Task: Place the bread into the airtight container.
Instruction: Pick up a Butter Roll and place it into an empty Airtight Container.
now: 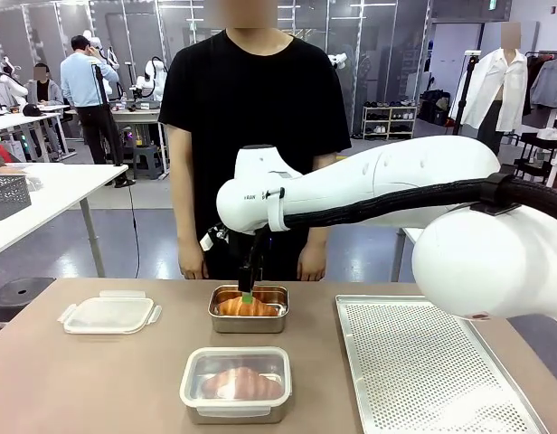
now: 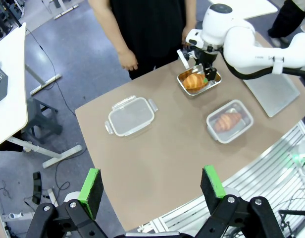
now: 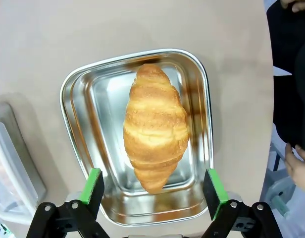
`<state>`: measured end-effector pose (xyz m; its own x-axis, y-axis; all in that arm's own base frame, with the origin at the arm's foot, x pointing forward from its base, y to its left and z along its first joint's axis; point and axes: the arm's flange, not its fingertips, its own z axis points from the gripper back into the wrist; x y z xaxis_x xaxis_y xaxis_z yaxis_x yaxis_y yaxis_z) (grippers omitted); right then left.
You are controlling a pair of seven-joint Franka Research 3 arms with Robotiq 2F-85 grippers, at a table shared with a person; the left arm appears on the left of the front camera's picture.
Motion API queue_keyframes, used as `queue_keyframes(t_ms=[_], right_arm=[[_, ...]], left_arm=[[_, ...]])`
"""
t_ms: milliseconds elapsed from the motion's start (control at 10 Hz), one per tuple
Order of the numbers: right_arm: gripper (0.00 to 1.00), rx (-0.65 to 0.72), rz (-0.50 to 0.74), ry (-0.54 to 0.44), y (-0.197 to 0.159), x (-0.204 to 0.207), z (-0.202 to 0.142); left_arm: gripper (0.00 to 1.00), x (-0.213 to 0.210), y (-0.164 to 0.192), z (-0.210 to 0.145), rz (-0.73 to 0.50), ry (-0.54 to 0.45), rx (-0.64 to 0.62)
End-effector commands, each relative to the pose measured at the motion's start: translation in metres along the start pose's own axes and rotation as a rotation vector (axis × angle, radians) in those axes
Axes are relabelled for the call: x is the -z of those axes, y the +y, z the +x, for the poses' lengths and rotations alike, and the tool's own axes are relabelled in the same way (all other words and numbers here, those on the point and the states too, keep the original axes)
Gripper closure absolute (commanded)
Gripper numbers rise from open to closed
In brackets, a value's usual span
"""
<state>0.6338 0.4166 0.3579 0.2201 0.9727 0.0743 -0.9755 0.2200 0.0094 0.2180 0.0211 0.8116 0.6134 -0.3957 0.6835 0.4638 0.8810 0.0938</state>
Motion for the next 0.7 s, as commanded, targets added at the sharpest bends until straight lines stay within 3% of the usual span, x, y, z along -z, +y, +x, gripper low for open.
queue_keyframes(t_ms=[0, 600], right_arm=[[0.00, -0.002, -0.003, 0.007, 0.0014, 0.0003, 0.0010], [0.00, -0.002, -0.003, 0.007, 0.0014, 0.0003, 0.0010]], left_arm=[[0.00, -0.0006, -0.0004, 0.0008, 0.002, 0.000, 0.001], [0.00, -0.0006, -0.0004, 0.0008, 0.002, 0.000, 0.001]])
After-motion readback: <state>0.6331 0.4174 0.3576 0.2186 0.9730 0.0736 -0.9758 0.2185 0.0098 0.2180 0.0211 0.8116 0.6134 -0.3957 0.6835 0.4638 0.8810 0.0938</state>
